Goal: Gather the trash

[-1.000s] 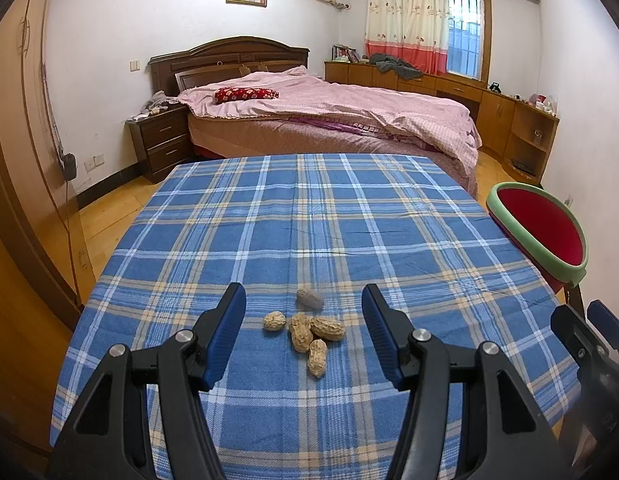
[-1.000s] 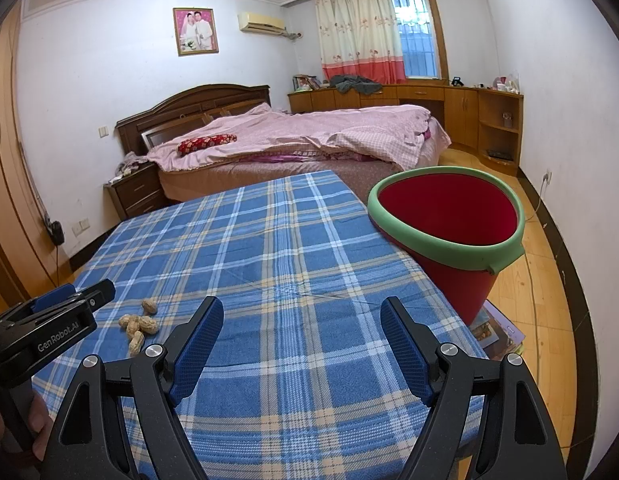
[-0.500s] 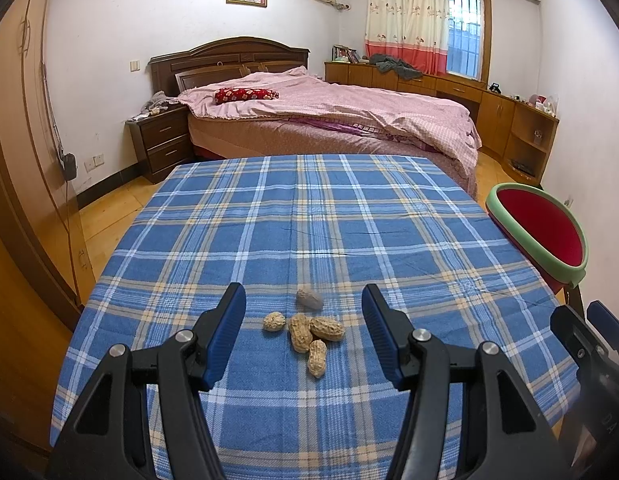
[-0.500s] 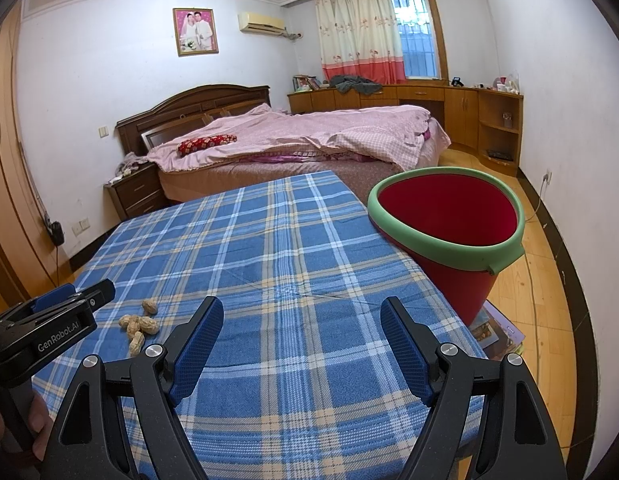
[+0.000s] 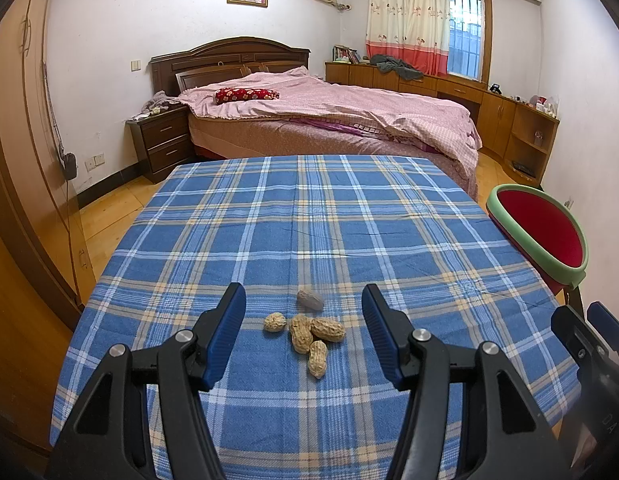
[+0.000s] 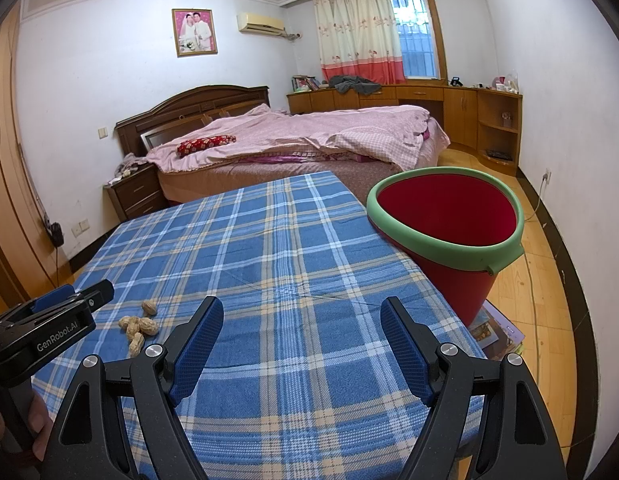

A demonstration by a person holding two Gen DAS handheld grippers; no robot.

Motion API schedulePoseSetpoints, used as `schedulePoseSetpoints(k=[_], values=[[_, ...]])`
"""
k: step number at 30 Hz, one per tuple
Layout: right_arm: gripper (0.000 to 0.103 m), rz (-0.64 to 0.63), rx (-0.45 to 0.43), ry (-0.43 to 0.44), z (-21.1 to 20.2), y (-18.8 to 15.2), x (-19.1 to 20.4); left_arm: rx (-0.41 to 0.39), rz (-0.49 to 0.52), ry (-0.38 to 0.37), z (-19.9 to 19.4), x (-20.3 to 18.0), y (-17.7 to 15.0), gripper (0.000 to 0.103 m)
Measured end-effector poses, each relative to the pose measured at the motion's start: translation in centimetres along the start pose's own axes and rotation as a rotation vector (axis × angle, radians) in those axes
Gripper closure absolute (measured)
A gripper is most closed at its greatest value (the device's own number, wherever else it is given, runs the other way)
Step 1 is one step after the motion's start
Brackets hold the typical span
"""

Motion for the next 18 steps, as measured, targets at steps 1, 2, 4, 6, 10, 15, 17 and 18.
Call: schedulePoseSetpoints(k=[1, 2, 4, 6, 10, 15, 17, 18], values=[[0.021, 0.0, 0.0, 0.0, -0.01, -0.07, 0.03, 0.0, 0.0, 0.0, 0.0, -0.01, -0.01, 0.043], [0.021, 0.0, 0.001, 0.0, -0.02, -0.09, 0.04, 0.0, -0.001, 0.0, -0.01, 0.0, 0.01, 0.043], [0.021, 0.0, 0.0, 0.0, -0.01, 0.02, -0.01, -0.001, -0.002, 0.0, -0.01, 0.0, 0.0, 0.043], [0.021, 0.0, 0.0, 0.0, -0.01, 0.0, 0.0, 0.0, -0.002, 0.0, 0.02, -0.01, -0.03, 0.043], [0.021, 0.0, 0.0, 0.0, -0.03, 0.04, -0.02, -0.001, -0.002, 0.0, -0.02, 0.04, 0.02, 0.043], [0.021, 0.003, -0.002, 0.0, 0.04, -0.09, -0.03, -0.001, -0.002, 0.0, -0.02, 0.06, 0.02, 0.043], [0.021, 0.003, -0.002, 0.0, 0.04, -0.07, -0.06, -0.001, -0.002, -0.001, 0.0, 0.05, 0.01, 0.043], [0.021, 0.003, -0.002, 0.0, 0.04, -0.05, -0.07, 0.0, -0.002, 0.0, -0.01, 0.06, 0.01, 0.043]])
Point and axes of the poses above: each gripper's, at about its wrist camera, not at the fingertips, and z roughly the way its jaws point, x to its left, y to its top, the point moved 10 cm from there along z, roughly the way its jaws point, and after that the axes turned 9 degrees about x, right-handed, at the moved point
